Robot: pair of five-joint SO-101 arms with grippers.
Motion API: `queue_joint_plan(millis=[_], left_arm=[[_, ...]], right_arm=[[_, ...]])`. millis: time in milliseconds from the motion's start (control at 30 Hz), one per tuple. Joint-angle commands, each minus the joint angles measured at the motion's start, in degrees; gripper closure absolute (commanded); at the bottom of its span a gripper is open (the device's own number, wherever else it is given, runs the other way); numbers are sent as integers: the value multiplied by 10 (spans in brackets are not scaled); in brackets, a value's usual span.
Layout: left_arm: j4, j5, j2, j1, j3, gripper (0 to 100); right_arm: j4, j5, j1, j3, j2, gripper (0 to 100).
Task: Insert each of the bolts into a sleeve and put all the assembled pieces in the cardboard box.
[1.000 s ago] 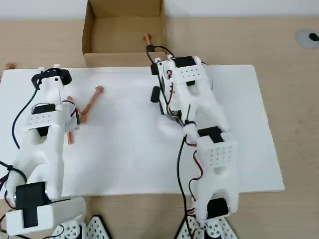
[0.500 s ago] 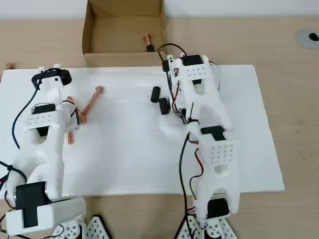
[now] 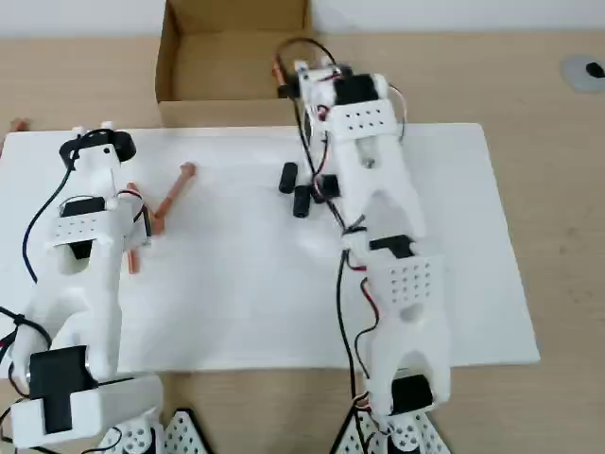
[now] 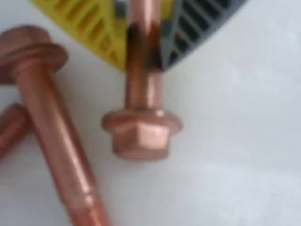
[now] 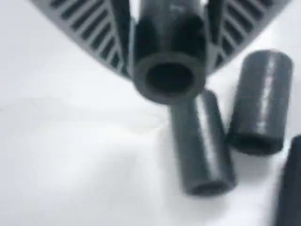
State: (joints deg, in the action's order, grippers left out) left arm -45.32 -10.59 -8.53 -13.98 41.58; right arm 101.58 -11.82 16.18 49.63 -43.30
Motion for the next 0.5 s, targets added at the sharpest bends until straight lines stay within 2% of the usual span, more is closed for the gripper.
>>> queue_joint_plan(millis=[0,100,367,467], left_arm=[[6,5,-11,-4,4,875],[6,5,-14,-14,7,798],[13,5,-11,-18,4,797],[57,5,-10,-18,22,799]], right_arm=[[9,-3,4,48,7,988],[9,-3,3,50,7,988],[9,-3,4,51,7,988],[9,-3,4,51,7,988]])
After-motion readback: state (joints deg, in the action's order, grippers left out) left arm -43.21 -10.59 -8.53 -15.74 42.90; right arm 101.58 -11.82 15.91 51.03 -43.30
